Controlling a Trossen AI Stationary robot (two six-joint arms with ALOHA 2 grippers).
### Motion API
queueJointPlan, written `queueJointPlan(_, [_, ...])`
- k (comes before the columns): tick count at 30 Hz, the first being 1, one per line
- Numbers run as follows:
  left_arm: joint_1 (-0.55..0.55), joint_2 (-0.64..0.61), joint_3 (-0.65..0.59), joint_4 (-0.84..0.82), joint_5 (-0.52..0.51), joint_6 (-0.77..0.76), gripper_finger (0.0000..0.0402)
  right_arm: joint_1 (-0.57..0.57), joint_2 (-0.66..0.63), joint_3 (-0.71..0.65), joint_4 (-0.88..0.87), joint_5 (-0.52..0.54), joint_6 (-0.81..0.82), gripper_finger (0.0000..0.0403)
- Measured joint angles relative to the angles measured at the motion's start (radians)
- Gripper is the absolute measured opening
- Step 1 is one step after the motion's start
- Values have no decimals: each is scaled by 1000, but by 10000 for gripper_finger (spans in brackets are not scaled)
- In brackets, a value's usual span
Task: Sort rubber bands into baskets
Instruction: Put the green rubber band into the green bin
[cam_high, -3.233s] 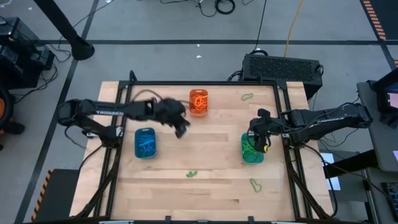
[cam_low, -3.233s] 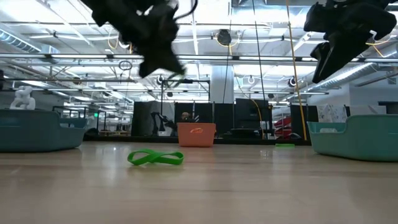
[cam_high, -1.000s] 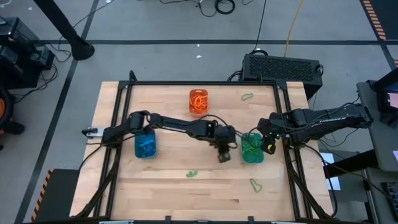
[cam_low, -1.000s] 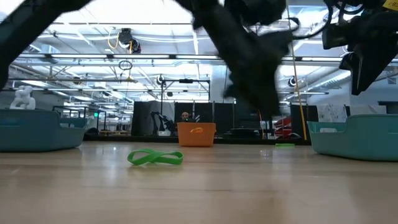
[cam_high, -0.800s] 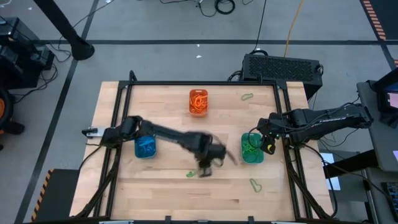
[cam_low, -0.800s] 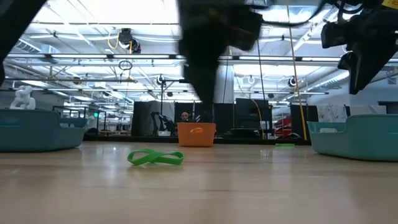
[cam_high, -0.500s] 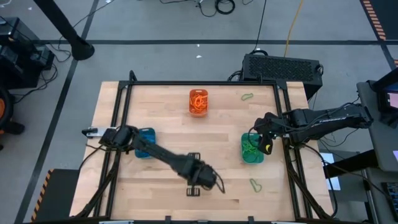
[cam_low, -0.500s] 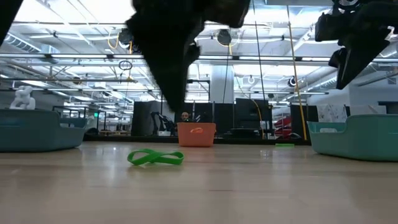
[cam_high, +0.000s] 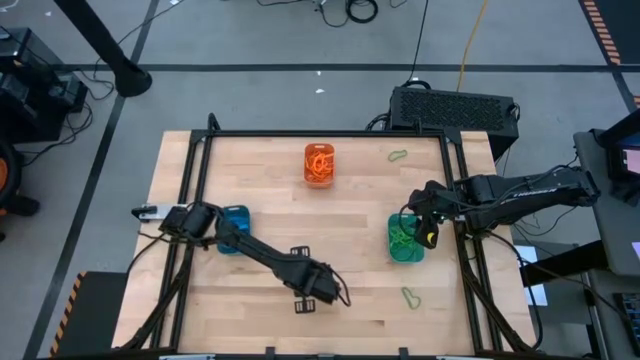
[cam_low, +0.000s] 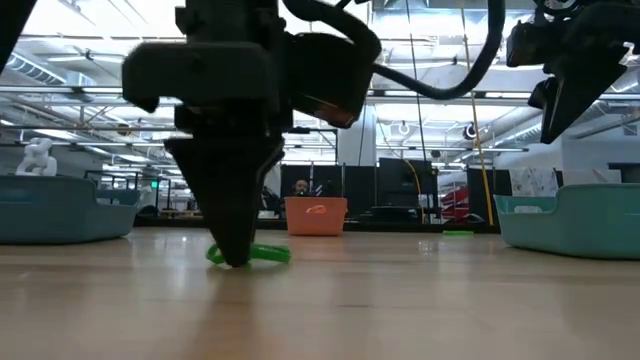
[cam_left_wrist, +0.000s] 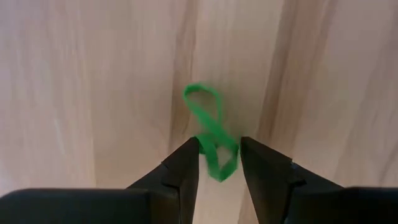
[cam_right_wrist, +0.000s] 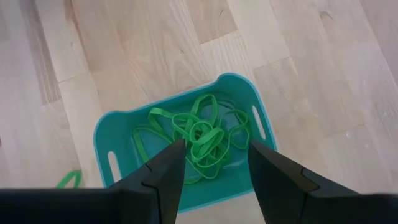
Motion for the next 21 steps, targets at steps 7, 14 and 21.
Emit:
queueJointPlan(7, [8,-6,-41,45,5,22,125,0,0,0,0,0,-4,167])
queueJointPlan(14, [43,-6,-43,51,23,132,36,-1,0,0,0,0,1,167])
queueJointPlan(21, [71,-4,-5,125,-41,216,7,-1,0,0,0,0,-16,167])
